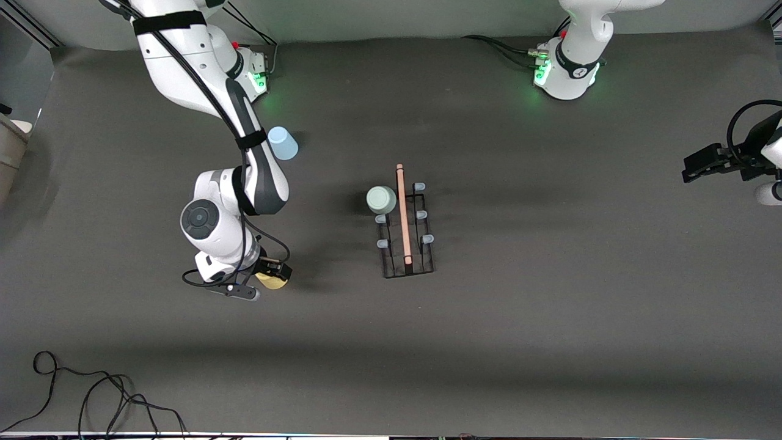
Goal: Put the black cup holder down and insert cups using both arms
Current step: 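Grasp the yellow cup with the right gripper and lift it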
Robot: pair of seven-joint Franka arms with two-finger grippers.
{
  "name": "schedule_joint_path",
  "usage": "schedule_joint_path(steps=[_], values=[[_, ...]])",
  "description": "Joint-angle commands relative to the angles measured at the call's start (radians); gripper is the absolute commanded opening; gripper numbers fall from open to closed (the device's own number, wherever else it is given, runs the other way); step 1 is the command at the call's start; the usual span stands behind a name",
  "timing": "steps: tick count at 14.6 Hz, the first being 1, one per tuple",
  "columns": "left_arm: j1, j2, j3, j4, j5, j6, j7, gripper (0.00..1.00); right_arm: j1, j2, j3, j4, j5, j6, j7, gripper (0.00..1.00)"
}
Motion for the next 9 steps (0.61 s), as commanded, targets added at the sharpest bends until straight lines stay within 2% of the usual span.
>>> schedule_joint_path(steps=[1, 2, 3, 4, 6, 9], values=[[0.002, -0.005, -0.003, -0.004, 0.002, 0.008, 0.014, 1.0, 0.012, 0.001, -0.008, -0.015, 0.031, 0.022, -0.032, 0.7], [0.001, -0.003, -0.003, -0.004, 0.002, 0.009, 0.014, 1.0, 0.012, -0.002, -0.008, -0.013, 0.031, 0.021, -0.045, 0.39], [0.001, -0.003, -0.003, -0.004, 0.002, 0.013, 0.014, 1.0, 0.012, -0.01, -0.008, -0.013, 0.032, 0.016, -0.052, 0.17], [0.001, -0.003, -0.003, -0.004, 0.003, 0.013, 0.014, 1.0, 0.012, -0.022, -0.008, -0.011, 0.031, 0.008, -0.052, 0.07], [-0.002, 0.003, -0.003, -0.004, 0.009, 0.014, 0.014, 1.0, 0.012, -0.06, -0.01, -0.002, 0.032, -0.021, -0.041, 0.04], [-0.002, 0.009, -0.005, -0.004, 0.011, 0.014, 0.014, 1.0, 0.014, -0.123, -0.01, 0.063, 0.032, -0.172, 0.003, 0.02]])
